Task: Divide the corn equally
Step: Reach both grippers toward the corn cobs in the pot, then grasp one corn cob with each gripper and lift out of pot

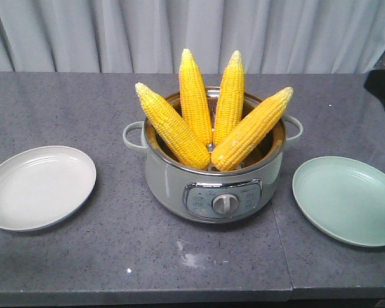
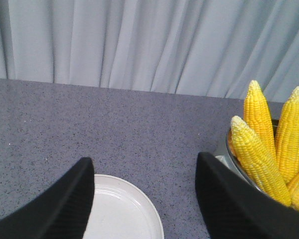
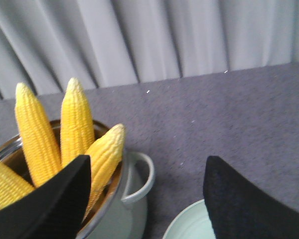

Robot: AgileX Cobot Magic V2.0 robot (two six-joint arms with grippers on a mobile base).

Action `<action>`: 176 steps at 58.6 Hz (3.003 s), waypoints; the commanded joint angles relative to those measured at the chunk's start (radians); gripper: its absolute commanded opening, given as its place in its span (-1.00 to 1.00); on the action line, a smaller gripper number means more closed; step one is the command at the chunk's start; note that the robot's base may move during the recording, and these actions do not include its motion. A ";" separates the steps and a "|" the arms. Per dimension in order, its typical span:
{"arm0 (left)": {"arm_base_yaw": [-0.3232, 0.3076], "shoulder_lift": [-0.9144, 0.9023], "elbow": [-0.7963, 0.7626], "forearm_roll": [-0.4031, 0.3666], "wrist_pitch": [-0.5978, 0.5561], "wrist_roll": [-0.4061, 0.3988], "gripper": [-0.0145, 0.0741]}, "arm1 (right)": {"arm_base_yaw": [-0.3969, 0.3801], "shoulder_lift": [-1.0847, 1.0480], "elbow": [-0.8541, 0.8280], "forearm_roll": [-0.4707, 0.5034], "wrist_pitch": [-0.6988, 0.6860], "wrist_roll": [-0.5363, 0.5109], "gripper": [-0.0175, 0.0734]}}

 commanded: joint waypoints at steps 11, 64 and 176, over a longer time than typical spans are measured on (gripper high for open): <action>-0.001 0.084 -0.063 -0.044 -0.042 0.003 0.32 | -0.008 0.245 -0.278 0.417 0.182 -0.416 0.40; -0.001 0.084 -0.063 -0.064 0.017 0.002 0.32 | -0.008 0.551 -0.295 0.629 0.103 -0.532 0.67; -0.100 0.339 -0.265 -0.470 0.020 0.327 0.32 | -0.008 0.271 -0.540 0.696 0.103 -0.720 -0.63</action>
